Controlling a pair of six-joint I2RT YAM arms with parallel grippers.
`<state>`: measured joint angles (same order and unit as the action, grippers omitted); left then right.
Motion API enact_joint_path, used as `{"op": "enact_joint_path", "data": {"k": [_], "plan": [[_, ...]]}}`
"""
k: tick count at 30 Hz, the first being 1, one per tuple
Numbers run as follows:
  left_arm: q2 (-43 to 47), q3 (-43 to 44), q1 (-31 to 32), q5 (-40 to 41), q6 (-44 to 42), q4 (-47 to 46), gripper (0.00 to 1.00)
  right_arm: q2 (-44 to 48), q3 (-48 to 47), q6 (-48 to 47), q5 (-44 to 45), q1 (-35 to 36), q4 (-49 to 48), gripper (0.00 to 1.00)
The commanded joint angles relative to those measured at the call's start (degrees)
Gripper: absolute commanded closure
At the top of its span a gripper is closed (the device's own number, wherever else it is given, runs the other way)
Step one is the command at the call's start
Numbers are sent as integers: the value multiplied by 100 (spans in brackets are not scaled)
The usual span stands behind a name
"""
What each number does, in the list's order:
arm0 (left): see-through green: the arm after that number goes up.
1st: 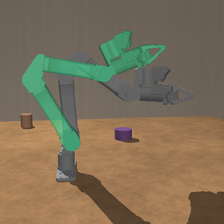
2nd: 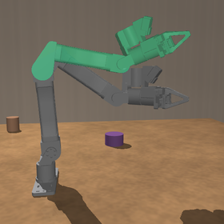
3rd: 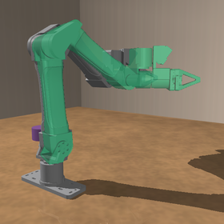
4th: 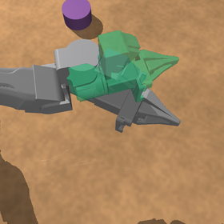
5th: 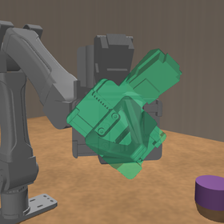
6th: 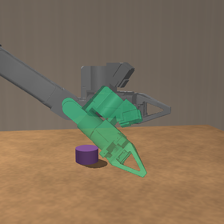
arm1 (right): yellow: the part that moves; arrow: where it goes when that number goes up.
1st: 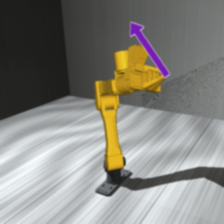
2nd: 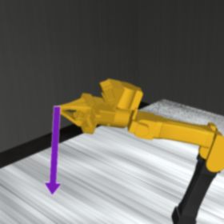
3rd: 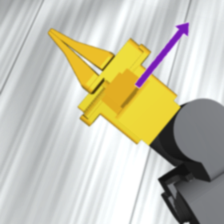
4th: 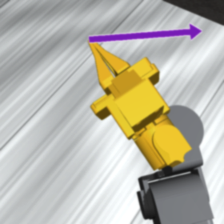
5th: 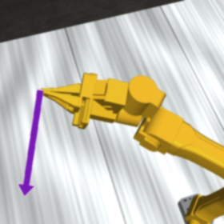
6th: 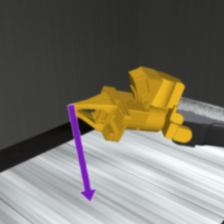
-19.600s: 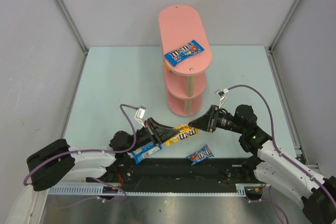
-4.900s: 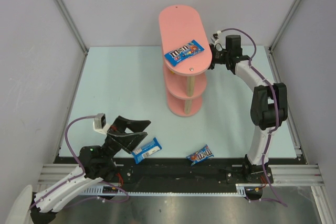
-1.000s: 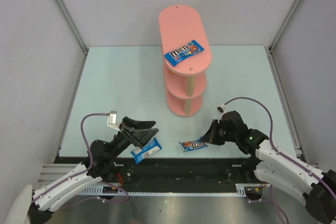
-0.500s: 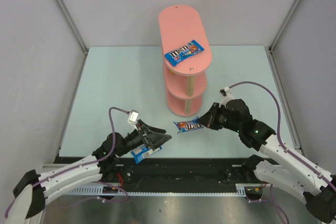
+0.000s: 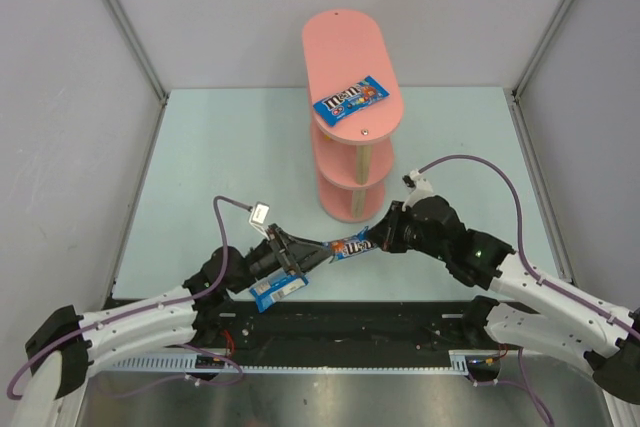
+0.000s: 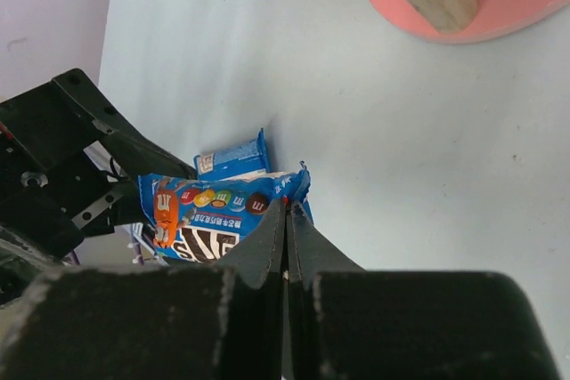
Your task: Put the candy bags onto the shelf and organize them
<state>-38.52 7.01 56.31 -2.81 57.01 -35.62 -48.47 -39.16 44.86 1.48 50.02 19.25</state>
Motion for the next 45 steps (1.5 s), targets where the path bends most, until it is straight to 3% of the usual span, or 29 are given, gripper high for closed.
{"op": "enact_joint_path", "data": {"k": [1,17,23,32,45], "plan": [[-347,345,134,272,406,-358,14,57,-294,-127,599,175,-333,100],[-894,547,354,720,565,-780,31,109,-294,-197,661,359,-711,100],[-1201,653,354,624,600,-1035,34,74,-294,-189,600,368,-764,100],[-1658,732,354,404,636,-1466,45,30,-294,-171,538,386,-843,100],[-1825,732,345,378,671,-1650,45,13,-294,-109,485,403,-870,100]]}}
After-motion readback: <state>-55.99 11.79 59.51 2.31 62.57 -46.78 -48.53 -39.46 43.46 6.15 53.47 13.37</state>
